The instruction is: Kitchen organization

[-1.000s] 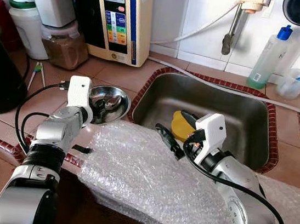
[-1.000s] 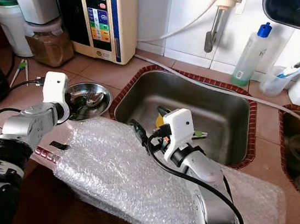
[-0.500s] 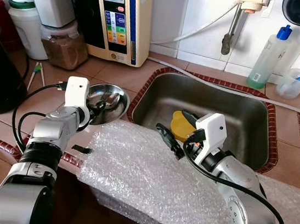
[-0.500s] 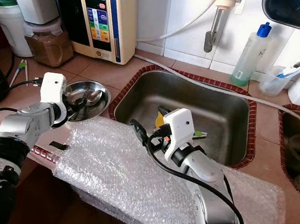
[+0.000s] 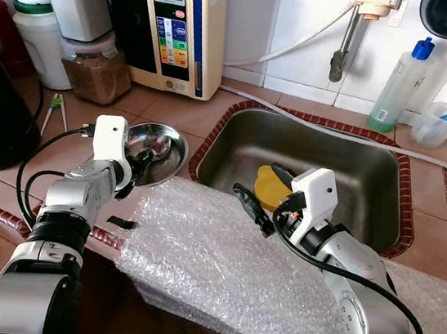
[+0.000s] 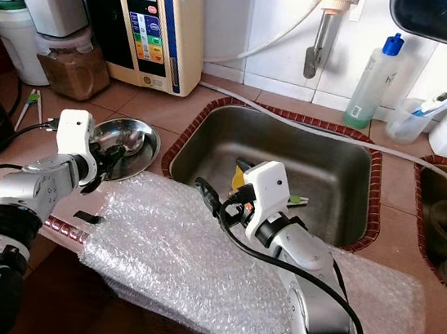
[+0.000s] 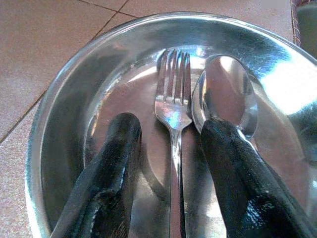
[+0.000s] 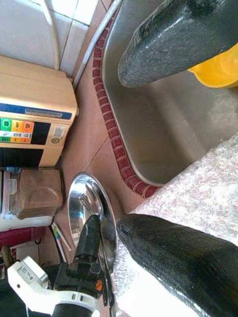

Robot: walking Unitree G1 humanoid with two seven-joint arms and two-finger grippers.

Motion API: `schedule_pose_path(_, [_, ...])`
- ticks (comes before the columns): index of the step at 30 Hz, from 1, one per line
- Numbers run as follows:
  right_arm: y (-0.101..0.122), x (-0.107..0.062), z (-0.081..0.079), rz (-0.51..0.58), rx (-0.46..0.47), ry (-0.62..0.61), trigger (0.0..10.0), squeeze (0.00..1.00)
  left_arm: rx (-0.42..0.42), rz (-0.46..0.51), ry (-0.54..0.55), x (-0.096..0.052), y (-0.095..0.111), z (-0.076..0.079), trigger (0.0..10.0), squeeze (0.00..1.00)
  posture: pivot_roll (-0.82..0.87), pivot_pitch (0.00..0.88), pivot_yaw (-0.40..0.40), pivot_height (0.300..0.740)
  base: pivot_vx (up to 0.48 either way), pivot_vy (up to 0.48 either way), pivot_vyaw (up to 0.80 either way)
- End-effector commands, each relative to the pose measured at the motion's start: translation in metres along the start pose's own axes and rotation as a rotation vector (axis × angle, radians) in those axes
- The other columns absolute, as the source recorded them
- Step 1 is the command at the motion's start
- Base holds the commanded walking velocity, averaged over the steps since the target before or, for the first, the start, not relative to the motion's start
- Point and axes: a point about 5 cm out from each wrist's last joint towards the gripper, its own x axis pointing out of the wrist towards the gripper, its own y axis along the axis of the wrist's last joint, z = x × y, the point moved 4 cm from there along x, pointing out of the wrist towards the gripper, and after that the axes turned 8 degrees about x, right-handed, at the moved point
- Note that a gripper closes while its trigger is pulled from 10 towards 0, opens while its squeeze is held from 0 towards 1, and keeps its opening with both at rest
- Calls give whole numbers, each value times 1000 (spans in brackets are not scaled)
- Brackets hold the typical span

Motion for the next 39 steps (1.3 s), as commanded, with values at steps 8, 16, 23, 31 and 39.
schedule_pose_path(8, [1,-3,-5,-15,8,63,10000,0,-38,-32,-26,2,-5,7,0,0,-210,0,88,740,0,0,0])
schedule_pose_path(16, [-7,-11,-17,-77,32,166,10000,0,-56,-35,-27,2,-8,8,0,0,-213,0,86,740,0,0,0])
schedule_pose_path(23, [-9,-16,-19,-106,50,201,10000,0,-52,-25,-28,2,-6,8,0,0,-217,0,87,740,0,0,0])
schedule_pose_path(31, [-9,-20,-17,-116,46,193,10000,0,17,99,46,-1,18,3,0,0,-227,0,87,740,0,0,0])
schedule_pose_path(39, [-7,-20,-11,-104,46,161,10000,0,84,126,77,-3,15,6,0,0,-226,0,84,740,0,0,0])
